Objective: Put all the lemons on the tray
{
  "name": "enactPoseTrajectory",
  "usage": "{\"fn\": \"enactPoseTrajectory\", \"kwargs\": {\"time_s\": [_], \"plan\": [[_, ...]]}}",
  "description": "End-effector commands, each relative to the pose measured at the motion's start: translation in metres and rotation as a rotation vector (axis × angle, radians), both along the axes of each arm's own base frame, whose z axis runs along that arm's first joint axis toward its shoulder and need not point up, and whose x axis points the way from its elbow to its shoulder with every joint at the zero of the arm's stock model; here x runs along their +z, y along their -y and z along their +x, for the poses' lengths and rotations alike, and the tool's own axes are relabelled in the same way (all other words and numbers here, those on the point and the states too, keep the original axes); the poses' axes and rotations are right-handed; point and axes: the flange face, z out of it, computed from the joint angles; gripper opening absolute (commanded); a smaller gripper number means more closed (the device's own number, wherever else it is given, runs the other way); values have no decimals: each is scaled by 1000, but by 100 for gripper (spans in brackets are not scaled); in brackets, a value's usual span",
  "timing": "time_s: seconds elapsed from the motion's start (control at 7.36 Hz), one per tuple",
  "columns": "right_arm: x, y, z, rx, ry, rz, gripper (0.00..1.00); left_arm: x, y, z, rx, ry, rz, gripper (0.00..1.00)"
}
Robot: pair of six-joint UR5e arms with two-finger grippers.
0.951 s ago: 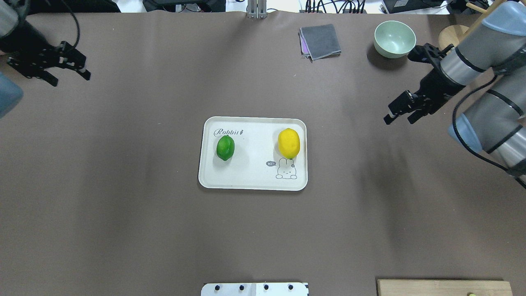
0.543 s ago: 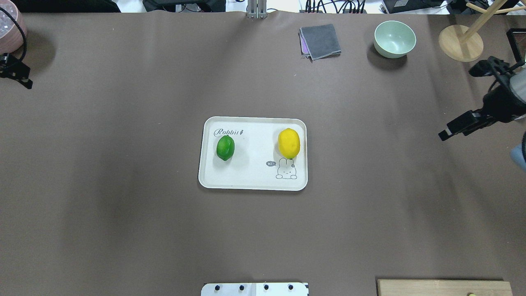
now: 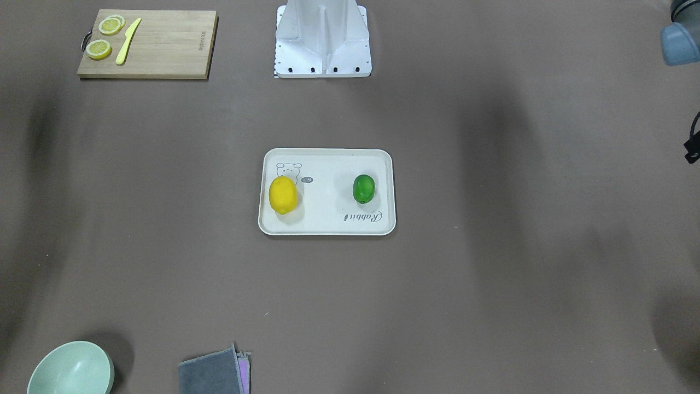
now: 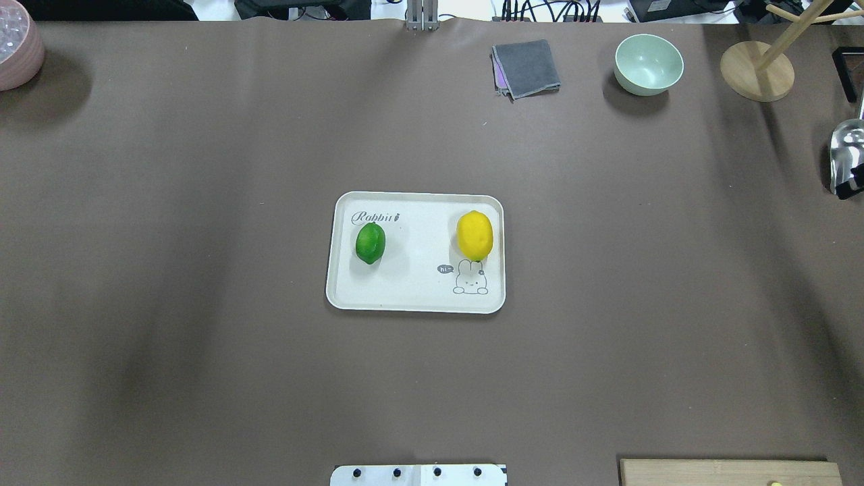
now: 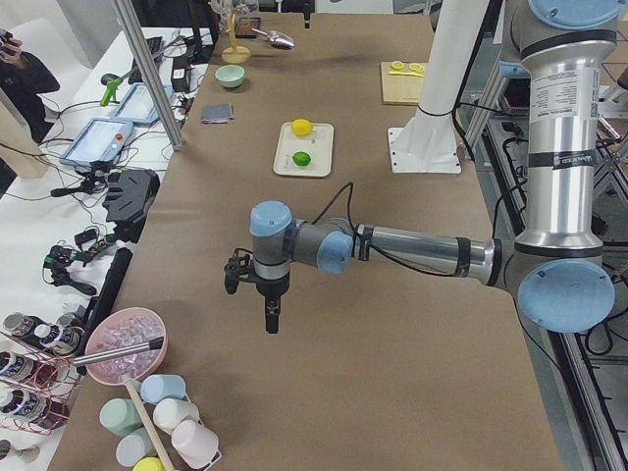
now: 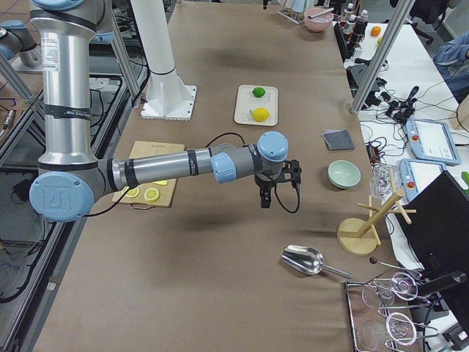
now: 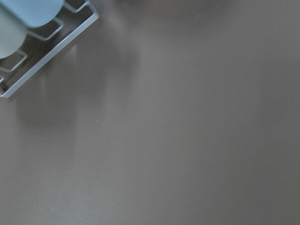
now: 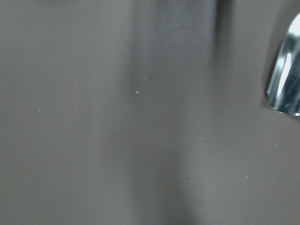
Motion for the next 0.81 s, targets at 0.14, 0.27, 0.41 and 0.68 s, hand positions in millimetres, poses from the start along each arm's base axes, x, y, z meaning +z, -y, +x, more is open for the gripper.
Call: {"fn": "enactPoseTrajectory", "kwargs": {"time_s": [0.14,0.27,0.41,0.68], "plan": [[47,12,65,83,-47,-112,100,32,-10,-39,31,-105,10,98],[55,11,74,101,-55,-128,100,19,-9,-36,31,-156,18,98],[56,10,81,112,-84,-138,100,9,-6,-38,24,-164,32,98],[56,11,82,115,-89,-143,100,-17,-12,-39,17,-185,24,98]]}}
